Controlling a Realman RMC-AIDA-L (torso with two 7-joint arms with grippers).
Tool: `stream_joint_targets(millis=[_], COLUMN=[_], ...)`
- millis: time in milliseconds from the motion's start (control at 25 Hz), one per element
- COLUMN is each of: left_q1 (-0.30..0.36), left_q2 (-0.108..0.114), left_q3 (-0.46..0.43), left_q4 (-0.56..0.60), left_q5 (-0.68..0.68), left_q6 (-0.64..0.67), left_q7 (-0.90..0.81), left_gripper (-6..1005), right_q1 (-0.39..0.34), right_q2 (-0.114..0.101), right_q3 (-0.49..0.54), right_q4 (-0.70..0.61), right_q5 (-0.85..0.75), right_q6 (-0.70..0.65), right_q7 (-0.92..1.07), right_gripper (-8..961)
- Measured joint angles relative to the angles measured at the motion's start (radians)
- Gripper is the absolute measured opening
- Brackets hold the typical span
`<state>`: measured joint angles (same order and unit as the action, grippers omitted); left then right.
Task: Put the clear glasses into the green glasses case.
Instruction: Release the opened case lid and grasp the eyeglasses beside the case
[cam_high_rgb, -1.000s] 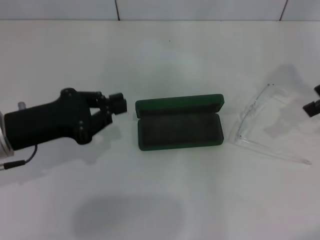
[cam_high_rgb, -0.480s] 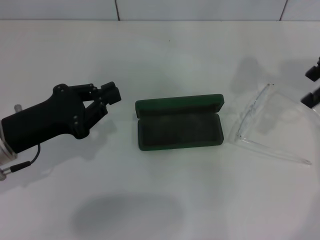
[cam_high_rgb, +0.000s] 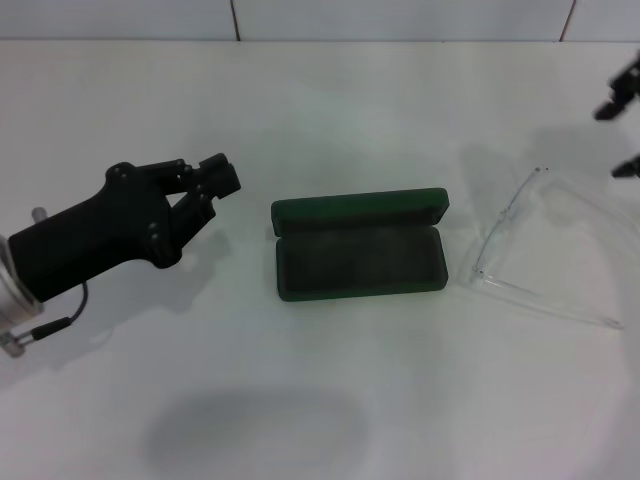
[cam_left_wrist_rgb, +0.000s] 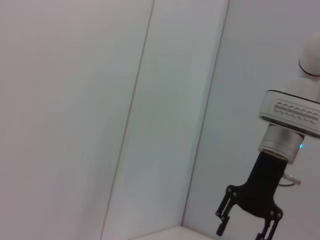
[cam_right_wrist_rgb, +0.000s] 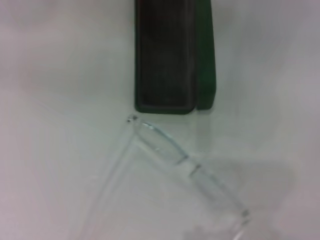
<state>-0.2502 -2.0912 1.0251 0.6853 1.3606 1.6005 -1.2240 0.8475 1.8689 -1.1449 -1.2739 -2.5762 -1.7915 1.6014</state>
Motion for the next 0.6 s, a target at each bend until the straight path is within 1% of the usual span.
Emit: stream_joint_targets(millis=[80, 240, 400, 520, 560, 600], left_q1=[-0.022, -0.065, -0.068, -0.058, -0.056, -0.054], left_q2=[0.001, 0.004, 0.002, 0.000, 0.000, 0.000], left_q3=[-0.002, -0.004, -0.002, 0.005, 0.011, 0.018], left_q4=[-0.047, -0.112, -0.116, -0.120, -0.123, -0.127], left_q5=[-0.023, -0.039, -0.037, -0.036, -0.034, -0.033], left_q6=[-0.002, -0.028, -0.037, -0.036, -0.034, -0.032], left_q7=[0.017, 0.029, 0.033, 0.044, 0.048, 0.051], left_gripper=[112, 112, 112, 112, 112, 112], right_q1=[0.002, 0.023, 0.073, 0.106, 0.106, 0.112], right_q2=[0.014, 0.041, 0.065, 0.105, 0.105, 0.125], right_q3=[-0.005, -0.018, -0.054, -0.061, -0.061, -0.061], right_q4=[0.006, 0.062, 0.162, 0.231, 0.231, 0.251], right_q5=[-0.002, -0.015, -0.035, -0.087, -0.087, -0.108], right_q6=[0.055, 0.090, 0.103, 0.128, 0.128, 0.143], right_q7=[-0.127, -0.269, -0.349, -0.414, -0.414, -0.454], right_gripper=[641, 641, 640, 640, 640, 640])
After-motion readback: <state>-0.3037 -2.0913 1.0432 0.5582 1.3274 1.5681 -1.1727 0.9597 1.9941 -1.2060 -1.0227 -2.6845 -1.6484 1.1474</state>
